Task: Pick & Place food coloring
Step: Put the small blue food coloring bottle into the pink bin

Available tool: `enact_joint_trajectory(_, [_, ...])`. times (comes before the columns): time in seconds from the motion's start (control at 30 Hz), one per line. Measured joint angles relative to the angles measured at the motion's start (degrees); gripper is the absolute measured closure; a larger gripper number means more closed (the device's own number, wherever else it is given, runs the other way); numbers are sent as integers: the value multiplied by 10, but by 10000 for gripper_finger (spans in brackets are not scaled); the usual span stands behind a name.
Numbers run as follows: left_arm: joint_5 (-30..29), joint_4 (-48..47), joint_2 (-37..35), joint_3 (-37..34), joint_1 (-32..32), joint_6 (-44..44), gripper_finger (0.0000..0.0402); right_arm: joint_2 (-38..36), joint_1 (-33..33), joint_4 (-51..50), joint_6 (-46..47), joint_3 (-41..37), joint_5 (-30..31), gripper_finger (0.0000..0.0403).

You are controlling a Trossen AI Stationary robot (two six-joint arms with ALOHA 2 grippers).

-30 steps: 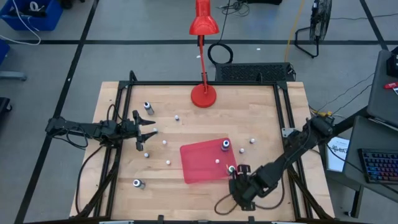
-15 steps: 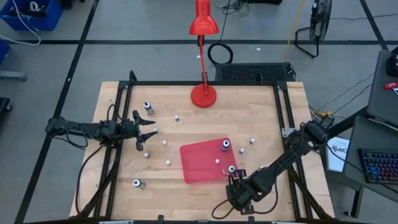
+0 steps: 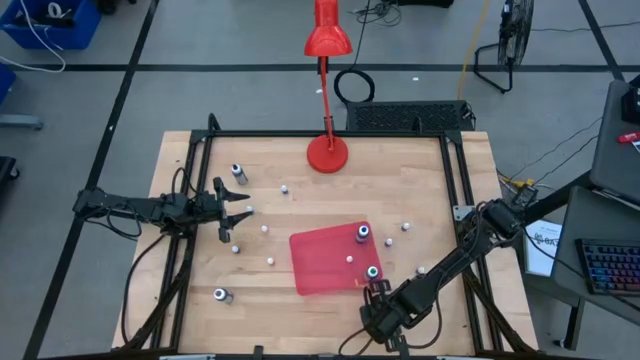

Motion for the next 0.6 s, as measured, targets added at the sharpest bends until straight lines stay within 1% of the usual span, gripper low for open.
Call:
enact_joint_trajectory(0.07, [0,0,0,0,0,0,176,0,-2,15,-9,-8,9,227])
enact_joint_trajectory(0.27, [0,0,0,0,0,0,176,-1,-7,54,-11,-38,9,227])
enact_joint_trajectory(0.37, [0,0,0,0,0,0,176,-2,-7,69,-10,-44,-7,228])
enact_joint_trajectory(0.6, [0,0,0,0,0,0,176,-1,-8,67,-11,-45,-7,252])
